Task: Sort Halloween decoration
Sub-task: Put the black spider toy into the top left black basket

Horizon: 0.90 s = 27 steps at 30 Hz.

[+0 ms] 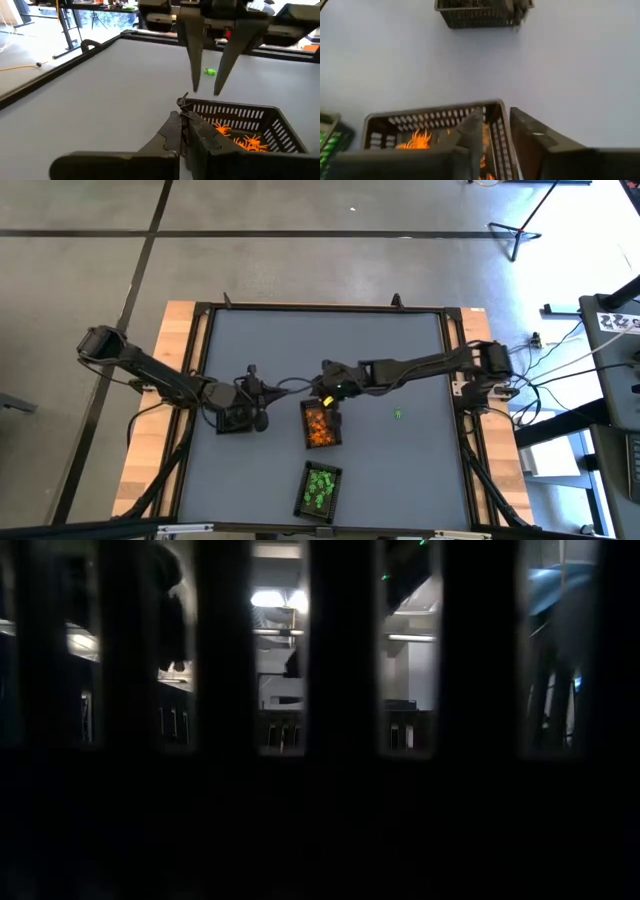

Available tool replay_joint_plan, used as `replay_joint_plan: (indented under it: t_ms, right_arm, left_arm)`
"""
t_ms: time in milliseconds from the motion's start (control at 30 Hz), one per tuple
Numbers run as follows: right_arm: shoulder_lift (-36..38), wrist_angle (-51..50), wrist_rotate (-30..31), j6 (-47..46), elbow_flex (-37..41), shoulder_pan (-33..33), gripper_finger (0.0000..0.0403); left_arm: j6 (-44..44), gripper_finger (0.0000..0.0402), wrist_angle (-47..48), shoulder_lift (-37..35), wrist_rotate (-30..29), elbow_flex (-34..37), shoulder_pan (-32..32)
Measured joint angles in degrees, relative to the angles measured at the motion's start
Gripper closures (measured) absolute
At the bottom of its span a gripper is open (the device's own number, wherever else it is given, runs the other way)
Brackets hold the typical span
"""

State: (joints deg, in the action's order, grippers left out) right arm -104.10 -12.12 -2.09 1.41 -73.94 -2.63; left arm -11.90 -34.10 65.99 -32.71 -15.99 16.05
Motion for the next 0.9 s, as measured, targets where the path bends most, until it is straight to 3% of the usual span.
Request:
replay_joint_plan:
  t_ms: [100, 267, 367, 467, 567, 667, 900]
  right_arm:
    - [3.07, -6.11, 1.18, -1.37, -0.04, 0.00, 0.0277]
    - [7.58, -11.90, 4.59, -3.88, -0.04, 0.00, 0.0255]
    - [8.39, -12.38, 5.34, -3.64, 0.10, -0.02, 0.0257]
    - [8.48, -11.98, 5.53, -2.24, 0.18, -0.02, 0.0263]
    - [8.28, -11.66, 5.53, -1.28, 0.18, -0.02, 0.0268]
    - [8.09, -11.46, 5.53, -1.09, 0.22, -0.02, 0.0269]
    - [8.09, -10.83, 5.53, -0.92, 0.22, -0.02, 0.0270]
  left_arm:
    - [-1.54, 0.0401, 10.10, -4.88, -4.07, -1.12, 1.10]
    - [-13.92, 0.0401, 49.09, -12.33, -7.02, -13.01, 2.38]
    - [-22.87, 0.0401, 70.44, -12.91, -3.31, -22.29, 3.37]
    - [-29.73, 0.0401, 83.60, -12.23, 6.12, -29.24, 3.85]
    - [-33.88, 0.0401, 89.78, -11.83, 14.41, -31.70, 3.89]
    - [-34.29, 0.0400, 91.50, -11.82, 19.09, -31.67, 3.89]
    - [-34.29, 0.0371, 94.13, -11.84, 21.44, -31.58, 4.70]
